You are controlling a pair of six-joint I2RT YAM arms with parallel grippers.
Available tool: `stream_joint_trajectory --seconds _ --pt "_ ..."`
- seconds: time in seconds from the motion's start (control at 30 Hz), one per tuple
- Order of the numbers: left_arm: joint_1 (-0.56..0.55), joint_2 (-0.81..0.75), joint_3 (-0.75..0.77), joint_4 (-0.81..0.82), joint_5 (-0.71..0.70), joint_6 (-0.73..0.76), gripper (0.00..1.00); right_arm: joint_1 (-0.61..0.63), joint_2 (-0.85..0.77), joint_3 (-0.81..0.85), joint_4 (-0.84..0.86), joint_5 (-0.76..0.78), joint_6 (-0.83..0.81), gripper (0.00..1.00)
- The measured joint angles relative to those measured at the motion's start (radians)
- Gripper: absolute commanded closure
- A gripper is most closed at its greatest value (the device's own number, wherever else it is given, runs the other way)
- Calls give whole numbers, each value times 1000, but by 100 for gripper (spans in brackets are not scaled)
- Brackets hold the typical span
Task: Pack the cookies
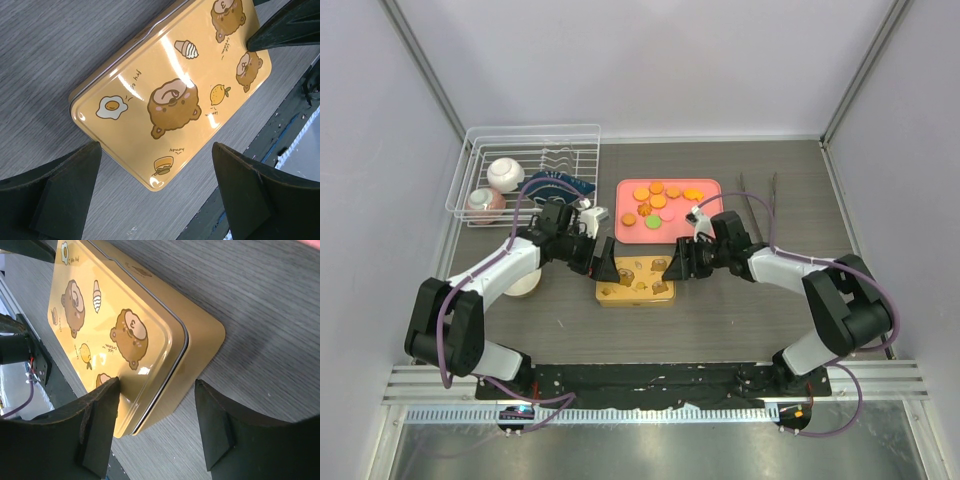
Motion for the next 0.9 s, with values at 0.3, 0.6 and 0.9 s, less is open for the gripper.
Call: stream_joint_trajectory --seconds 0.3,0.6,0.9 --pt "-10 0 0 1 -1 -2 3 1 27 11 35 -27 22 51" --pt "-12 0 2 0 -5 -2 3 -3 27 11 34 -26 23 55" --pt "-14 3 14 -1 -17 -3 3 -3 31 11 39 -26 23 59"
